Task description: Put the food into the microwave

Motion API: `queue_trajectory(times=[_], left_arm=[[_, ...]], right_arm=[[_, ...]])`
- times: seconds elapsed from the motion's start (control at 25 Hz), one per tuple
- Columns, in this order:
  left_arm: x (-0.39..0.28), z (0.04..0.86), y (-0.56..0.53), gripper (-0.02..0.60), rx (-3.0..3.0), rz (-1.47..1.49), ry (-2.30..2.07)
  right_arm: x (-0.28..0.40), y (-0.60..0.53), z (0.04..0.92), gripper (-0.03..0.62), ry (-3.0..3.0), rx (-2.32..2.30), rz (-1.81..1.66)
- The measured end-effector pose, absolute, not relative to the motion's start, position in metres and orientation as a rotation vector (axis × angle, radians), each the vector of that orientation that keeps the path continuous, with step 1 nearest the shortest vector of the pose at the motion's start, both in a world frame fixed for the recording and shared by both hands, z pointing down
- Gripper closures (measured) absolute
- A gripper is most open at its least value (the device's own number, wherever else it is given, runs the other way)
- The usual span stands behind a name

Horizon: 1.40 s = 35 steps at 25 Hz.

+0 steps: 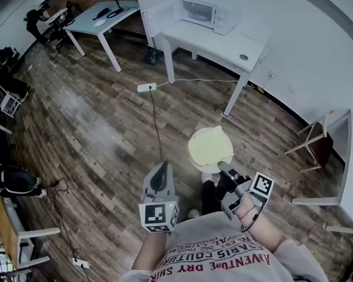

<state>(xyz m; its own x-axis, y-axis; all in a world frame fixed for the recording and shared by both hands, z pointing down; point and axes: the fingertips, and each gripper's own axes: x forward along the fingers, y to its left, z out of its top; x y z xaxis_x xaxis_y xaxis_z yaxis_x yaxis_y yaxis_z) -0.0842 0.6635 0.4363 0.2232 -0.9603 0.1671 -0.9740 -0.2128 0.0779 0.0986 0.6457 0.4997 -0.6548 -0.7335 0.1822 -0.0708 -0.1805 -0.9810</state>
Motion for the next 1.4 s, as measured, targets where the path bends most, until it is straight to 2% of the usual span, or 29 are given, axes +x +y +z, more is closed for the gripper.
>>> queue_trajectory(times=[0.36,1.04,1.4], left_arm=[[-0.080,0.438,0.573,0.574,2.247,0.128,-1.912],[-0.032,0.415,0.371,0.574,2.226,0.058,-1.947],[-0.053,0.425,0.262,0.574,2.291,0.077,-1.860]], right_arm=[[0.092,0.545,0.498,0.574,1.653,-0.863,-1.953],[0.135,0.341,0.478,0.574,1.734,-0.824,-1.955],[0.115,0.250,0.492,0.574,1.644,-0.870,-1.953]])
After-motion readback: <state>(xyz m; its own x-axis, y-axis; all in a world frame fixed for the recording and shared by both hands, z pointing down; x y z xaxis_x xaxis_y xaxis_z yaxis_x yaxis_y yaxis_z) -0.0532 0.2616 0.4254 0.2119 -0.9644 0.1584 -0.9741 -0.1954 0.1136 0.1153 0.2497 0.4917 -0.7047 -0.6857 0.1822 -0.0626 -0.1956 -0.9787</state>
